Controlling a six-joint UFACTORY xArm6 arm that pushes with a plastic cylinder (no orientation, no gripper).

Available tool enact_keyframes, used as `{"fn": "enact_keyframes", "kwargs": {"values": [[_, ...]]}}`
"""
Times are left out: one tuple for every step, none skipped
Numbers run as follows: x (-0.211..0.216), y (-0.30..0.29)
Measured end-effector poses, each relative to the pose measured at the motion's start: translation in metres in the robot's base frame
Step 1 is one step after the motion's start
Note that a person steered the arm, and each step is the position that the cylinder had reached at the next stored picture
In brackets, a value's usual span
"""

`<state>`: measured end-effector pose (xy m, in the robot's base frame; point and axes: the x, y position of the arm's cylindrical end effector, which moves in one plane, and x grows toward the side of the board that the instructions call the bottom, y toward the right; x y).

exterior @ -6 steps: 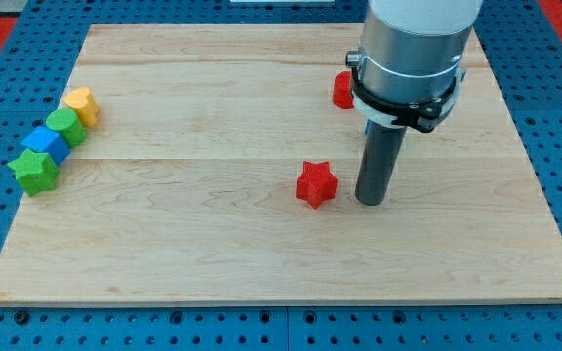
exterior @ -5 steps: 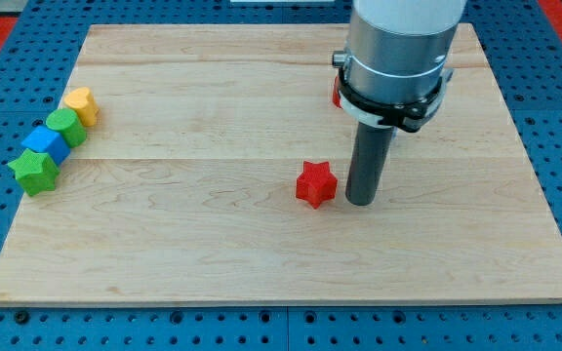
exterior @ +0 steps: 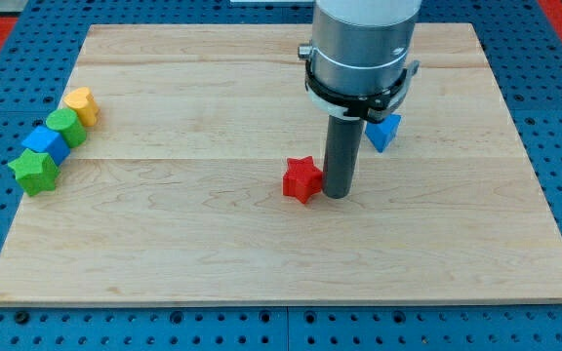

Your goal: Push the red star to the group of blocks

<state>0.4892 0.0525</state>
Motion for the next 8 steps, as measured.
{"fn": "enact_keyframes", "kwargs": {"values": [[0.0,-0.017],[-0.001,-0.029],[-0.005,-0.038],[-0.009,-0.047],[-0.014,-0.056],[-0.02,-0.068],[-0.025,-0.081],[-0.029,-0.096]]}}
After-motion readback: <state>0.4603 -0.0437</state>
